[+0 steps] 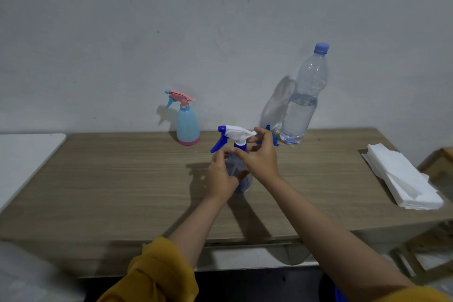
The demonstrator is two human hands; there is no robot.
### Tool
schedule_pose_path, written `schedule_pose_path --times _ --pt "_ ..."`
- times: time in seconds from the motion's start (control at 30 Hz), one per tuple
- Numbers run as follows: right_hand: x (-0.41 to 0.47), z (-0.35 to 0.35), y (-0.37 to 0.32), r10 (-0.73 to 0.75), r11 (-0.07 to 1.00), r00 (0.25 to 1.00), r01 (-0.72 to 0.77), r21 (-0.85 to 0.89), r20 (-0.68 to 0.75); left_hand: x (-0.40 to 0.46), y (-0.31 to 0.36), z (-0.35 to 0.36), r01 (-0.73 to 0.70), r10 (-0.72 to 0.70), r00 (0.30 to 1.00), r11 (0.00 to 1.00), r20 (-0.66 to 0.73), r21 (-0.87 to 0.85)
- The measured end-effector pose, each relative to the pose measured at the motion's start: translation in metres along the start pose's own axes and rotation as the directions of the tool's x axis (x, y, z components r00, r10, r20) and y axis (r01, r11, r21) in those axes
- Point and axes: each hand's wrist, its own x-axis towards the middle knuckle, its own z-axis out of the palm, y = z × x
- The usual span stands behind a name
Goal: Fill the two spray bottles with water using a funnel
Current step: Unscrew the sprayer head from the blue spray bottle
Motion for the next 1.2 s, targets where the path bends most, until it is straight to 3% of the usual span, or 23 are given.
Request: schedule_pose_path --times 0.5,0.8,1.03,1.2 --pt "-0.004 -0.008 -0.007 -0.128 0.98 0.991 0.134 -0.145 0.049 0.0 -0.002 0.001 -0.003 0.003 1.0 1.0 0.009 -0.003" --pt "0.002 -0.008 -0.018 -0.181 0.927 0.982 0.191 -0.321 0.062 0.001 -0.003 0.001 0.007 -0.008 1.0 1.0 0.027 0.018" --pt "0.012 -0.014 -0.02 -0.198 0.94 0.962 0.241 -0.241 0.191 0.003 -0.006 0.003 0.064 -0.064 0.997 0.998 0.042 0.0" --pt "0.035 -0.02 -0.053 -0.212 0.976 0.975 0.214 -0.029 0.061 -0.001 -0.004 -0.001 -0.008 0.007 1.0 0.999 0.027 0.034"
